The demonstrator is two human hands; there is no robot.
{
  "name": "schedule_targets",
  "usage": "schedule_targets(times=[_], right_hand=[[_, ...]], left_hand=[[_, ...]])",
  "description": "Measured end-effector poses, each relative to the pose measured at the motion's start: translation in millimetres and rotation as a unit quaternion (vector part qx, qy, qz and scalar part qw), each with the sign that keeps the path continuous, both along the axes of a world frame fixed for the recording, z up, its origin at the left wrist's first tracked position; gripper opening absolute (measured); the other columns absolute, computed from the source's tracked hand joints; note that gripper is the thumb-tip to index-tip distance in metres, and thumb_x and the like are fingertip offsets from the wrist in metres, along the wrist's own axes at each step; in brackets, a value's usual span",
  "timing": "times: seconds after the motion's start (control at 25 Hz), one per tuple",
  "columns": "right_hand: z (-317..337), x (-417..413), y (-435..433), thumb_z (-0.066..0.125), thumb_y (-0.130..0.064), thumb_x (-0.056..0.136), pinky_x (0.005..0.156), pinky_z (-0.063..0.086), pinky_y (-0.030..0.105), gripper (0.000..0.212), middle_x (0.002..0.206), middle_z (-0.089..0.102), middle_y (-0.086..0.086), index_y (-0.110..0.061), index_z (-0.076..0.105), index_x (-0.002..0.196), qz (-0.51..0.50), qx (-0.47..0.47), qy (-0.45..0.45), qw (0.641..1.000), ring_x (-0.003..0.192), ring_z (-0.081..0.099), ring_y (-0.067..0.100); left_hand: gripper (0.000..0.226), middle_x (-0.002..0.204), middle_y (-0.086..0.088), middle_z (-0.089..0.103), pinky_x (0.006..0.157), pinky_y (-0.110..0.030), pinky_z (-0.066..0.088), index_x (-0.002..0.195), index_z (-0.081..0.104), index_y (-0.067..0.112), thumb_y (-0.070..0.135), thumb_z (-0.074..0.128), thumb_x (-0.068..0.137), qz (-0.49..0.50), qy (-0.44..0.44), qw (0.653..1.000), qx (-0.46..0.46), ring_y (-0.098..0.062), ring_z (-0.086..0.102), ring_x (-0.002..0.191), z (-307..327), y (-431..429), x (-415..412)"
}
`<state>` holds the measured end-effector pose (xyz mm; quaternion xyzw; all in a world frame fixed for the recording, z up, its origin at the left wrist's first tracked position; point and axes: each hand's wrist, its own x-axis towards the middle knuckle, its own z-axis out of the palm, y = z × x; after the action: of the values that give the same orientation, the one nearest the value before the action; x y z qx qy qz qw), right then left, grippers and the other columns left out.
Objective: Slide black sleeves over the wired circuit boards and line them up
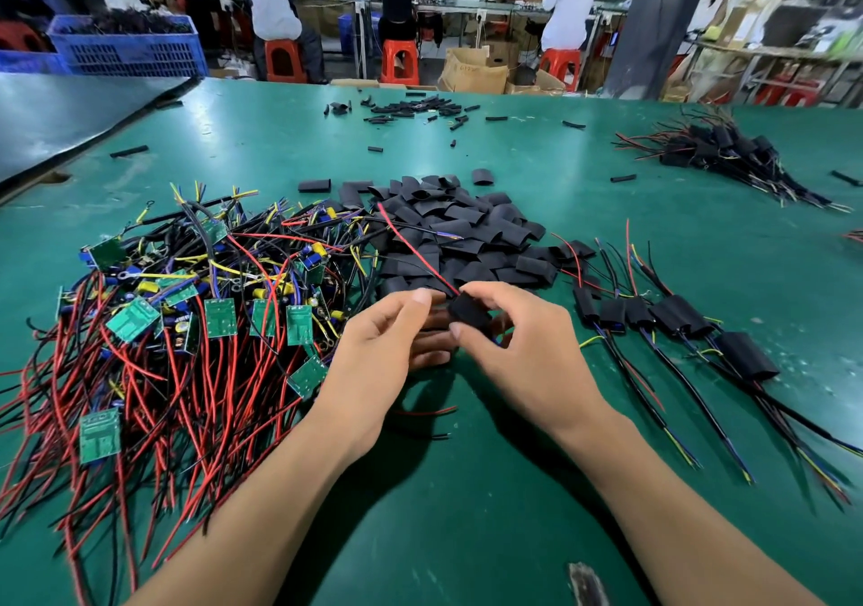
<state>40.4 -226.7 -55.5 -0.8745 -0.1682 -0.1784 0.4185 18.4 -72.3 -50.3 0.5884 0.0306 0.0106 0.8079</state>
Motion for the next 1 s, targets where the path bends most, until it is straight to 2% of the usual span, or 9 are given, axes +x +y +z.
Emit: schedule_targets(times=[0.08,0.16,0.28,0.36,0.44,0.56,0.68,0.84,1.0], right_hand=[[-1,7,-10,0.073,-0.027,0.087,0.092,0.049,0.026,0.031,0.109,0.072,-0.010,-0.023,0.068,0.117,-0.085,0.012,-0.016,0.996,0.099,0.064,0.008],[0,17,-28,0.068,-0.033,0.091,0.091,0.050,0.033,0.031,0.110,0.072,-0.003,-0.023,0.065,0.120,-0.184,0.010,0.012,0.983,0.102,0.066,0.019],[1,27,-59,0.062,-0.034,0.094,0.088,0.047,0.041,0.036,0.118,0.068,0.011,-0.018,0.062,0.125,-0.319,-0.095,0.081,0.939,0.113,0.058,0.034],[0,27,-66,0.061,-0.030,0.095,0.091,0.044,0.045,0.038,0.123,0.061,0.016,-0.014,0.062,0.129,-0.350,-0.154,0.101,0.918,0.119,0.048,0.038],[0,25,-63,0.063,-0.027,0.094,0.096,0.039,0.047,0.039,0.128,0.053,0.015,-0.013,0.062,0.131,-0.353,-0.183,0.080,0.914,0.121,0.042,0.038],[-1,22,-50,0.064,-0.019,0.094,0.099,0.037,0.043,0.038,0.127,0.050,0.013,-0.011,0.062,0.131,-0.284,-0.147,0.010,0.948,0.118,0.045,0.035],[-8,23,-37,0.059,-0.021,0.096,0.097,0.041,0.039,0.032,0.123,0.055,0.010,-0.014,0.065,0.127,-0.215,-0.115,0.041,0.969,0.114,0.053,0.031],[-12,27,-39,0.061,-0.031,0.095,0.099,0.040,0.044,0.036,0.127,0.057,0.013,-0.017,0.065,0.128,-0.255,-0.183,0.106,0.943,0.118,0.049,0.037],[-12,23,-24,0.065,-0.025,0.093,0.098,0.045,0.043,0.024,0.114,0.063,0.008,-0.014,0.070,0.114,-0.168,-0.113,0.033,0.979,0.110,0.057,0.030]], left_hand=[[0.020,0.092,-0.009,0.077,0.073,-0.027,0.058,0.104,0.070,0.011,0.019,0.052,0.101,-0.010,-0.003,0.999,0.031,-0.019,0.072,0.079,-1,-1,0],[0.016,0.085,-0.006,0.076,0.068,-0.026,0.057,0.098,0.070,0.008,0.013,0.055,0.100,0.004,-0.007,0.997,0.080,-0.018,0.071,0.072,-2,1,-1],[0.017,0.077,-0.005,0.073,0.060,-0.028,0.055,0.092,0.070,0.005,0.009,0.056,0.099,0.014,-0.005,0.994,0.105,-0.019,0.067,0.062,-4,5,-1],[0.017,0.074,-0.005,0.072,0.055,-0.028,0.052,0.091,0.070,0.005,0.008,0.055,0.099,0.010,-0.006,0.993,0.114,-0.019,0.064,0.057,-4,6,-1],[0.016,0.073,-0.004,0.071,0.051,-0.025,0.048,0.089,0.070,0.009,0.009,0.057,0.098,0.004,-0.021,0.987,0.162,-0.018,0.060,0.053,-5,5,-2],[0.014,0.070,0.002,0.070,0.054,-0.018,0.044,0.083,0.072,0.019,0.016,0.064,0.093,-0.012,-0.084,0.947,0.310,-0.008,0.055,0.052,-9,1,-8],[0.011,0.068,0.008,0.068,0.056,-0.011,0.039,0.080,0.073,0.021,0.019,0.069,0.090,-0.027,-0.149,0.901,0.407,-0.001,0.053,0.054,-10,-3,-15],[0.011,0.063,0.011,0.066,0.054,-0.009,0.036,0.078,0.073,0.021,0.017,0.070,0.087,-0.036,-0.158,0.899,0.406,-0.001,0.053,0.052,-10,-2,-15],[0.012,0.063,0.011,0.066,0.056,-0.011,0.039,0.075,0.071,0.021,0.015,0.070,0.085,-0.008,-0.158,0.901,0.404,-0.004,0.056,0.055,-11,-4,-16]])
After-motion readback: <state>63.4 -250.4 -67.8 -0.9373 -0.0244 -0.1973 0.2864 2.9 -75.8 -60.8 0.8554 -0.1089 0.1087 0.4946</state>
